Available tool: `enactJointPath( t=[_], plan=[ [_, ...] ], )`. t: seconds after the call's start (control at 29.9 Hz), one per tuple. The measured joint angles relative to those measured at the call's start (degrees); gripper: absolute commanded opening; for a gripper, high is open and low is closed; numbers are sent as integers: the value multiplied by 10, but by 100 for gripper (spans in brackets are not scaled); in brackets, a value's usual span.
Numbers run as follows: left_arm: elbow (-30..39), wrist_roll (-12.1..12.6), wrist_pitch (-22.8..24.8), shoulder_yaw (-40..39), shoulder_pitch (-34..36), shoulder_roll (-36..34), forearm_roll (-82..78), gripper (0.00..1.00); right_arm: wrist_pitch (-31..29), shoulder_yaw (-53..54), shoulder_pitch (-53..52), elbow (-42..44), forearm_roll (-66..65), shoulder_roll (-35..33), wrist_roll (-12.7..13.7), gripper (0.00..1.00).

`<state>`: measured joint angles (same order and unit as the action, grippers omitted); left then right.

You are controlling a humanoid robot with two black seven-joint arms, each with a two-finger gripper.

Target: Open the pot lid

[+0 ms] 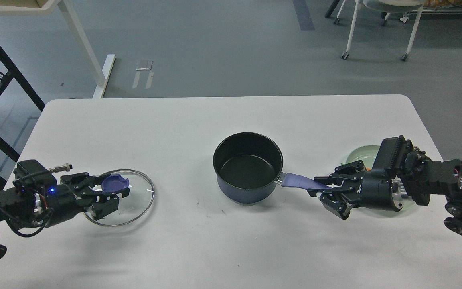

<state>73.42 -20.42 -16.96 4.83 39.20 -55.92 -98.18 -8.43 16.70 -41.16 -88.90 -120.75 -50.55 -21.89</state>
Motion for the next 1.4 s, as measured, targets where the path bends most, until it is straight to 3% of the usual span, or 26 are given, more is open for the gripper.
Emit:
enactJointPath(
  t=[0.13, 0.4, 0.57, 0.74, 0.97, 1.14, 1.24, 1.4],
  plan=[
    [-6, 0, 0, 0, 0, 8, 0, 83, 0, -1, 1, 0, 0, -1, 0, 23],
    [-7, -1, 0, -1, 0, 9, 0, 95, 0, -1, 4, -1, 0, -2, 0, 26],
    [-4, -2, 1, -16, 9, 4, 42, 99, 0, -1, 5, 0, 0, -1, 0, 37],
    [-7, -1, 9, -34, 54, 3, 218, 99, 0, 1, 5, -1, 0, -1, 0, 72],
    [-28, -1, 15, -38, 90, 7, 388, 99, 0, 7, 4, -1, 1, -3, 0, 94],
    [-30, -1, 16, -52, 95, 10, 477, 99, 0, 22, 0, -2, 34, -5, -13, 98],
    [-30, -1, 17, -73, 96, 16, 535, 99, 0, 39, -8, -3, 96, -10, -31, 99],
    [-30, -1, 35, -92, 97, 19, 593, 99, -1, 57, -34, 1, 219, -37, -38, 99]
  ],
)
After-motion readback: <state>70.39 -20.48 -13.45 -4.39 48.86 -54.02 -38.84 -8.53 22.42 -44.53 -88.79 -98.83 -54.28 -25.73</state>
